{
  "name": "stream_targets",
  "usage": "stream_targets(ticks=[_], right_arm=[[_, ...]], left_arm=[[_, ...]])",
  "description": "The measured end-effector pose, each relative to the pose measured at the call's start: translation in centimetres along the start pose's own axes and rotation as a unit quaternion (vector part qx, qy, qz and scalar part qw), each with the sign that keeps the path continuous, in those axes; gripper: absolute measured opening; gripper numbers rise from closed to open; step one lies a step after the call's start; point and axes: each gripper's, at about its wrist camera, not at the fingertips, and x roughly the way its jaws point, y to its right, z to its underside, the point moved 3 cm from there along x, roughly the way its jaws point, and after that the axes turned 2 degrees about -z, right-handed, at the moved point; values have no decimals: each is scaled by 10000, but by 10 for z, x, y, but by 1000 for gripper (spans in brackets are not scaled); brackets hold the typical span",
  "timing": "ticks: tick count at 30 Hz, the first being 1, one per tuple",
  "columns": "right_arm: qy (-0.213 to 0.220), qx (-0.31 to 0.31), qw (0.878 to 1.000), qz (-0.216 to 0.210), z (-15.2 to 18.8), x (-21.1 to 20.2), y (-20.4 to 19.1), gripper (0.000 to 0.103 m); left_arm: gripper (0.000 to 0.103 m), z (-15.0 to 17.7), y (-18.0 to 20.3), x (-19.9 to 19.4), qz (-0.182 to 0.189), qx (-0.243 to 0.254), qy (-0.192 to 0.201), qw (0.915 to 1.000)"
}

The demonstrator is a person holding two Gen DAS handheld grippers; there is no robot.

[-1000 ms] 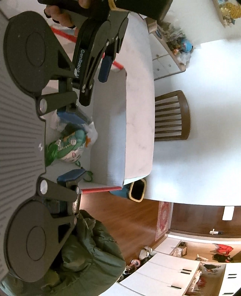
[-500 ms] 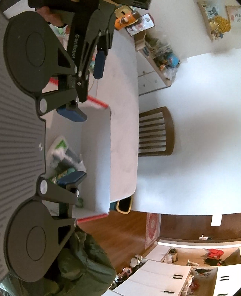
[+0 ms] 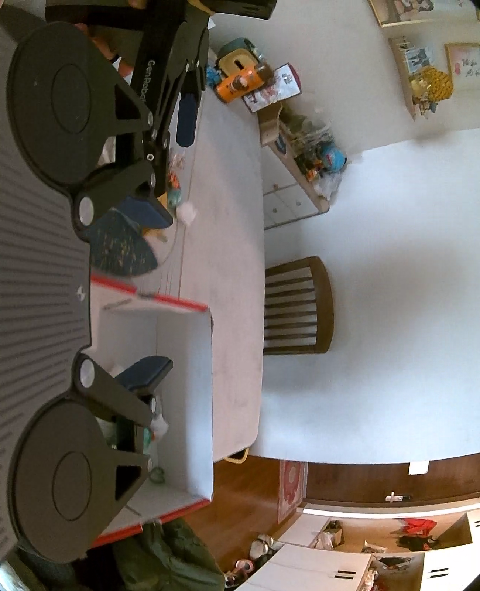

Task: Organize objects
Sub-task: 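Withdraw both tools from the shoebox back over the table items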

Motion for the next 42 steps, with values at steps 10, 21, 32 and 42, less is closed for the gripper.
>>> stream_targets(ticks=[10, 21, 32, 42], right_arm=[[63, 137, 9997, -183, 10, 11, -54, 83], [-329, -29, 9986, -422, 27, 45, -108, 83], [-839, -423, 9939, -579, 41, 101, -154, 83], [-1245, -790, 9842, -979, 56, 156, -178, 83]], left_arm=[[102, 24, -59, -26, -172, -234, 154, 9995], [102, 53, -117, -34, -435, -445, 97, 9980], [102, 95, -175, -24, -457, -619, 57, 9970], [102, 135, -208, 0, -704, -573, -307, 9954]])
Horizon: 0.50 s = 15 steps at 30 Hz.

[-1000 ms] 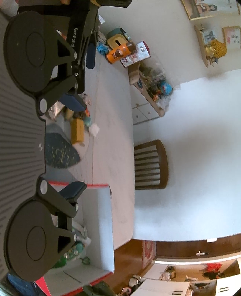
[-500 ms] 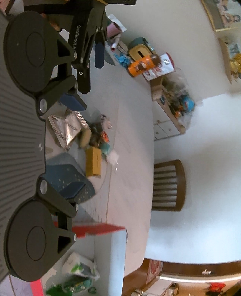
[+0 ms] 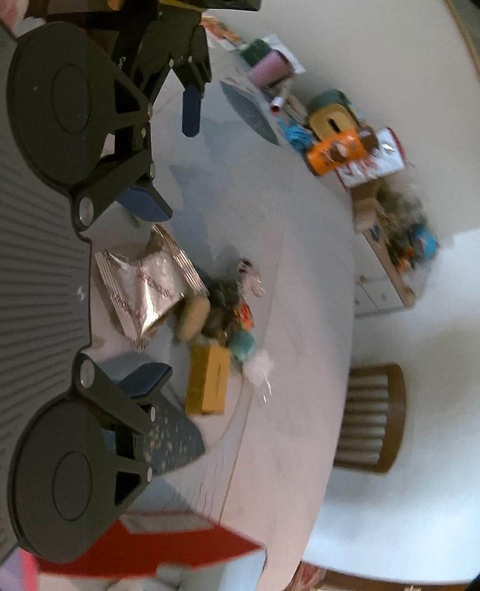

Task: Organize objects
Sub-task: 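Withdraw both tools from the shoebox back over the table items, then grasp the silver foil snack bag with the right tool while the left tool grasps the green tube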

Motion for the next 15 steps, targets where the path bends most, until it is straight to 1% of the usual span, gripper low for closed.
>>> stream_targets(ticks=[4, 9, 12, 15], right_arm=[[-234, -302, 9993, 6, 0, 28, -3, 83], [-541, -632, 9965, 17, 1, 55, -5, 83], [-693, -860, 9938, -99, 3, 69, -8, 83], [-819, -974, 9918, -120, 2, 83, -6, 83]], left_arm=[[102, 10, -4, 8, 88, 62, -145, 9998], [102, 22, -1, 17, 106, 339, -272, 9990], [102, 27, 0, 21, 119, 472, -312, 9983], [102, 30, 0, 23, 110, 564, -291, 9979]])
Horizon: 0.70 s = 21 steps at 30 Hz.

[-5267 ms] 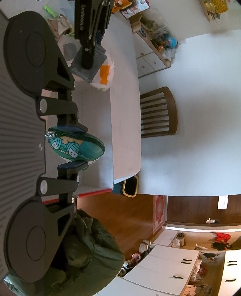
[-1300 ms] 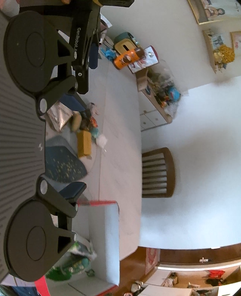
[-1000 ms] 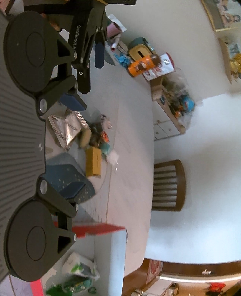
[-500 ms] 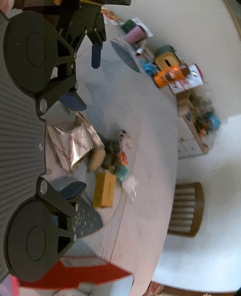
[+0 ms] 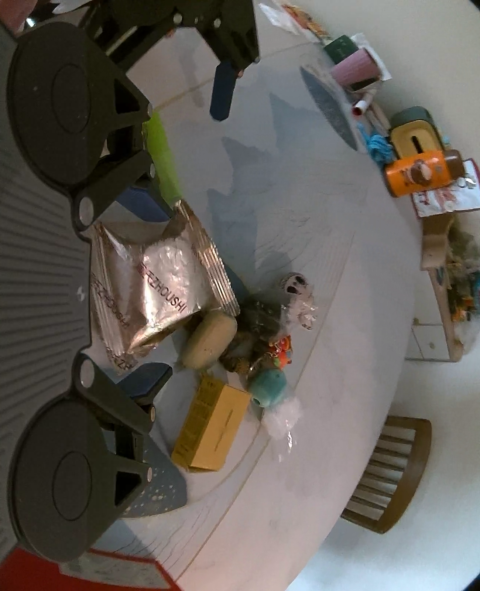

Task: Organize objects
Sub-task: 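Grasp the silver foil snack bag with the right tool while the left tool grasps the green tube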

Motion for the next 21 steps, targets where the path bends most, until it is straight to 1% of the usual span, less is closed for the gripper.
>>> stream_targets(ticks=[2, 4, 7, 11, 15, 17, 18, 19, 20, 21], right_arm=[[-86, -8, 9999, -62, -1, 8, 2, 83], [-187, -56, 9997, -174, -1, 13, 3, 83], [-276, -170, 9993, -168, 1, 20, 2, 83], [-305, -121, 9993, -203, 2, 24, 4, 83], [-298, -128, 9992, -214, 1, 26, 4, 83], [-274, -196, 9993, -182, 0, 25, 2, 78], [-262, -236, 9993, -157, 0, 25, 0, 77], [-252, -276, 9992, -126, 0, 24, -1, 75], [-245, -294, 9992, -109, 0, 23, -2, 71], [-238, -294, 9992, -110, 0, 22, -3, 69]], left_arm=[[102, 1, 0, 2, -10, 47, 15, 10000], [101, 2, 0, 5, -114, 112, 1, 9999], [93, 4, 2, 9, -158, 244, -31, 9996], [80, 6, 3, 12, -149, 292, -80, 9994], [74, 7, 4, 11, -155, 319, -51, 9994], [64, 6, 6, 10, -156, 357, -39, 9992], [62, 6, 7, 9, -145, 367, -35, 9992], [58, 6, 8, 9, -145, 386, -34, 9991], [50, 6, 9, 8, -131, 405, -32, 9991], [47, 6, 10, 8, -96, 414, -29, 9991]])
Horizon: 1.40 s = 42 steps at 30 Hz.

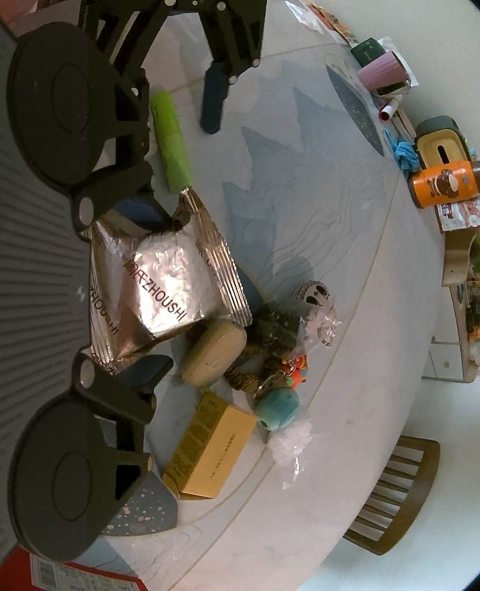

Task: Organize objects
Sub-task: 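Grasp the silver foil snack bag with the right tool while the left tool grasps the green tube, then carry the foil bag and green tube into the shoebox and release both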

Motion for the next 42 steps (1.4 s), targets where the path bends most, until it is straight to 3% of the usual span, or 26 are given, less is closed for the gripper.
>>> stream_targets(ticks=[4, 7, 8, 10, 26, 33, 42], right_arm=[[47, 14, 10000, 26, 0, -5, -4, 58], [76, 2, 10000, 16, 1, -10, -8, 51], [75, -4, 10000, 42, 1, -12, -10, 50], [83, 45, 9999, 47, 2, -15, -12, 45], [571, 901, 9943, -84, 27, -86, -19, 44], [717, 1276, 9890, 195, 33, -126, -11, 44], [1094, 1899, 9750, 370, 47, -182, 16, 44]], left_arm=[[35, 1, 6, -2, 12, 68, 9, 10000], [16, 1, 8, -3, 56, 79, 7, 10000], [15, 1, 9, -3, 73, 75, -2, 9999], [14, 2, 10, -3, 92, 77, 0, 9999], [14, 3, 9, -22, 196, -676, 34, 9975], [14, -21, 22, -48, 380, -803, 326, 9955], [14, -69, 59, -79, 642, -576, 858, 9926]])
